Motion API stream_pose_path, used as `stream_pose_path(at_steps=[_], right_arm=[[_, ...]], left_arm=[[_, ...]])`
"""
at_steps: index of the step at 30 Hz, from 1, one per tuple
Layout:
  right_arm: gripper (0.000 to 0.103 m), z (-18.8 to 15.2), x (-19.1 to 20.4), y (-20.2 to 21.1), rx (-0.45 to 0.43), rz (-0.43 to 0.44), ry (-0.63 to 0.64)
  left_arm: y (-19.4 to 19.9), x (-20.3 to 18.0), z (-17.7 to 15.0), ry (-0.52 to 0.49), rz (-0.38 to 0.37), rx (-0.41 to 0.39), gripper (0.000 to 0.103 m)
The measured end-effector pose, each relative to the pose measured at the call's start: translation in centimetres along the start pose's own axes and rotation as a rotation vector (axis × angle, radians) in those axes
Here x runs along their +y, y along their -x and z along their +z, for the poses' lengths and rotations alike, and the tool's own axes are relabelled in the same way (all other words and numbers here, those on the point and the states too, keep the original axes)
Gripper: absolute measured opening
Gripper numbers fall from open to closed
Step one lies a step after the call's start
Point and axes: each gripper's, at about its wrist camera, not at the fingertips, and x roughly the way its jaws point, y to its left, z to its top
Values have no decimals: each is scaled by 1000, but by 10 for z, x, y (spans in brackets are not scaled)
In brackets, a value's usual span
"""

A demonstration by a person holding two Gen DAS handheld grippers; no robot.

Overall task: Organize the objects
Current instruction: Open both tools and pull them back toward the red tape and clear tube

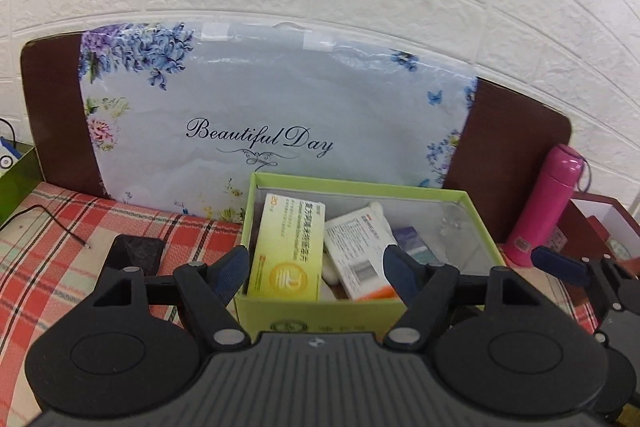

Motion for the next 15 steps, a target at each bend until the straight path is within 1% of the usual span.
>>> stream_pose_path(at_steps=[5,8,11,15], right_arm=[[103,-22,6,39,1,1,-4],[103,-37,10,57,10,7,-10],[103,-56,12,71,20,16,-21],[103,-80,13,75,74,17,-56]], left_arm=[[28,-4,-34,23,-30,17,77],[38,-4,-58,27,-30,36,77],[41,0,-82,59,-44,79,77],[41,9,-114,95,-40,139,77]])
